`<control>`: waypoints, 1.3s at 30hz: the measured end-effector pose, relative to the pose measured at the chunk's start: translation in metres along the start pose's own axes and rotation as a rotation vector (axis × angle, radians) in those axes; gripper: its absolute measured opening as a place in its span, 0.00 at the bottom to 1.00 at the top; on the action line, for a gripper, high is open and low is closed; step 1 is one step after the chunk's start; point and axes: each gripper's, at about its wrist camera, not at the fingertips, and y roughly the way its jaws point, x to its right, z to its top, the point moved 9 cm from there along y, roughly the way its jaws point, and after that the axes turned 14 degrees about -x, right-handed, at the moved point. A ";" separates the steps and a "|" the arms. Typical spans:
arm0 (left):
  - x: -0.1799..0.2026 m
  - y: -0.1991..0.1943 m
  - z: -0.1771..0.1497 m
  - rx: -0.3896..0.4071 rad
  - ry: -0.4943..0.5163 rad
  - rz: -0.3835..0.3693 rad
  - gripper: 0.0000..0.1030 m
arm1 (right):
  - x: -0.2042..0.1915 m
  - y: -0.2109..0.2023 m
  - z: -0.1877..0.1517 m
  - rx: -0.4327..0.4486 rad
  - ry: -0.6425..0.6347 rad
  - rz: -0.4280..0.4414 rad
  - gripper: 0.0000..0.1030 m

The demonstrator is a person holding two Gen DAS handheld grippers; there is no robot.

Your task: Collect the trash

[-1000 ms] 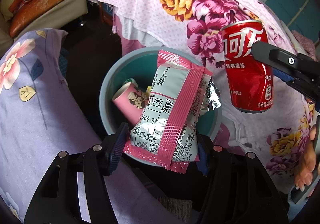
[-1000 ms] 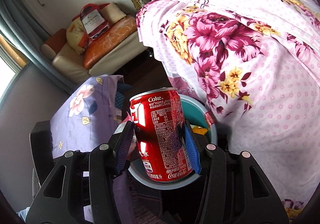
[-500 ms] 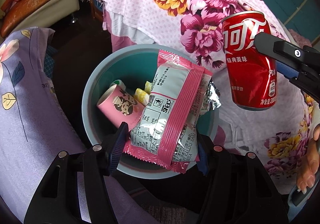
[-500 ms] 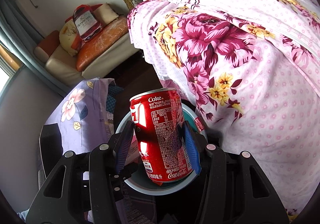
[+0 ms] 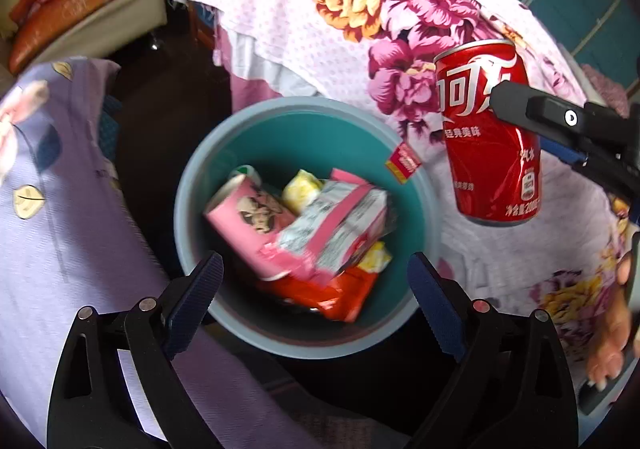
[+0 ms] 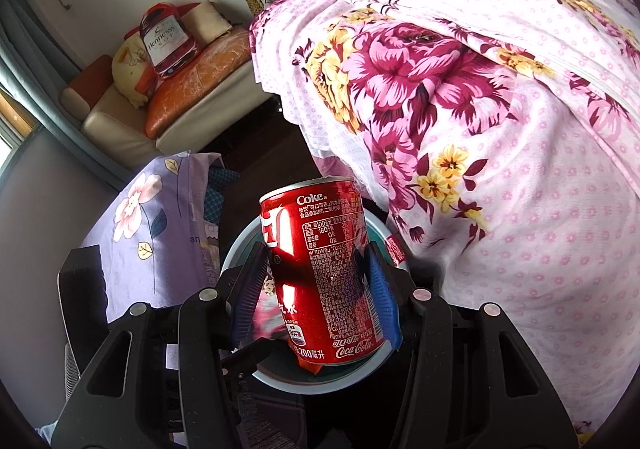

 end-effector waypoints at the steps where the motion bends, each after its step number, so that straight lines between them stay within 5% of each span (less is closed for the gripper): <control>1: -0.002 -0.001 -0.002 0.000 0.000 0.018 0.91 | -0.001 0.001 0.000 -0.001 -0.001 0.000 0.47; 11: -0.036 -0.021 -0.017 0.042 -0.062 0.094 0.91 | -0.007 0.012 -0.001 -0.030 -0.013 -0.016 0.47; 26: -0.068 -0.020 -0.019 0.036 -0.160 0.074 0.92 | -0.032 0.047 0.006 -0.095 -0.081 -0.030 0.48; 39: -0.083 -0.022 -0.022 0.038 -0.205 0.038 0.96 | -0.039 0.051 0.005 -0.113 -0.078 -0.046 0.82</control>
